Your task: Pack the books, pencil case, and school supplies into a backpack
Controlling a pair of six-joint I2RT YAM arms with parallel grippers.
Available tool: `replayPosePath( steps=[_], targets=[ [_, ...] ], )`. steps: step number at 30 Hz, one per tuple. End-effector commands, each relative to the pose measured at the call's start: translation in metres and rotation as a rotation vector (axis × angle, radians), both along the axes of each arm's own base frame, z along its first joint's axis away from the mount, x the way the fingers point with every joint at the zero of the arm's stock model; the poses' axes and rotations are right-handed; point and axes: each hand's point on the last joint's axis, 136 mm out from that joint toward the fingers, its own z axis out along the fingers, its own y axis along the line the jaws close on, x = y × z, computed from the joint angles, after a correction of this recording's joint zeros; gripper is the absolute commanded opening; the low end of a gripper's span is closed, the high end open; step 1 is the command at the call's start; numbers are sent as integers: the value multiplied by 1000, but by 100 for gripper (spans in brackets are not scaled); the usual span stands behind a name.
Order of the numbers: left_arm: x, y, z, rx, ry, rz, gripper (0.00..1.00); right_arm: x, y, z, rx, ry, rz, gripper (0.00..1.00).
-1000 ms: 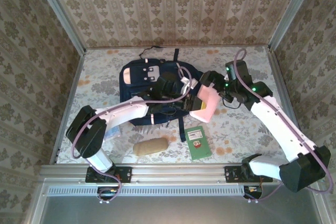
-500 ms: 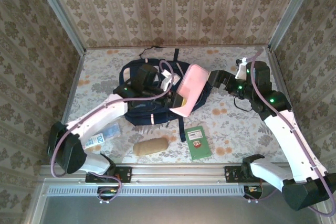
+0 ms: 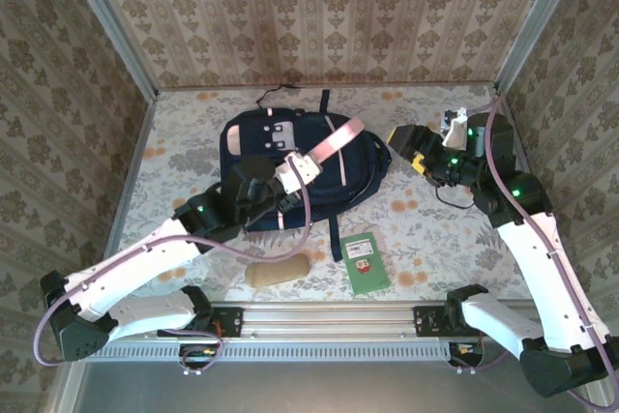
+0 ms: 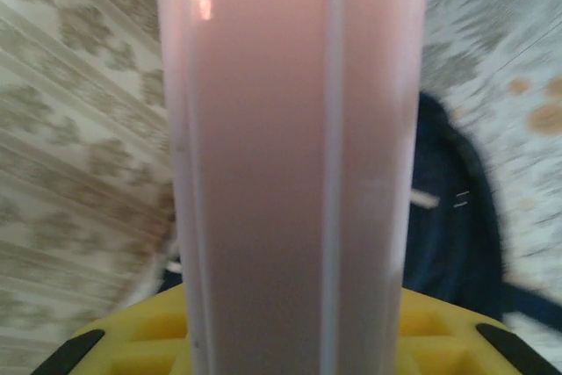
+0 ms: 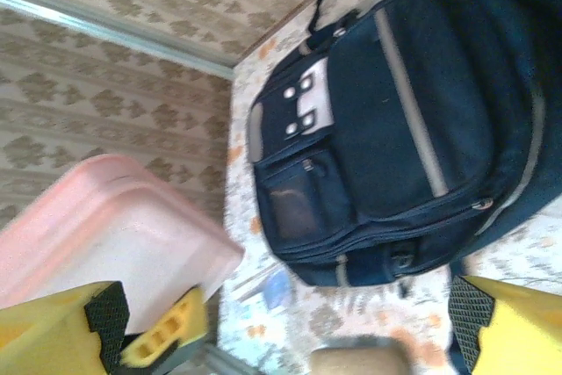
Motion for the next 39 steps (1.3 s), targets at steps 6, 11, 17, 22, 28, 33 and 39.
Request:
replayPosePath(
  steps=[6, 11, 17, 22, 28, 33, 39],
  targets=[
    [13, 16, 38, 230, -406, 145, 24, -14, 27, 6, 278, 45, 94, 94],
    [4, 8, 30, 297, -441, 116, 23, -15, 39, 0, 318, 40, 115, 94],
    [0, 2, 22, 338, -456, 104, 23, -16, 53, 4, 359, 2, 139, 92],
    [-2, 3, 18, 343, -450, 96, 23, -18, 56, 2, 375, -9, 133, 88],
    [-3, 5, 14, 344, -439, 95, 23, -23, 42, 6, 330, -62, 67, 88],
    [-5, 8, 17, 322, -433, 96, 24, -29, 37, 6, 330, -57, 46, 88],
    [-8, 8, 20, 303, -434, 82, 24, -31, 48, -1, 357, -20, 104, 89]
  ],
)
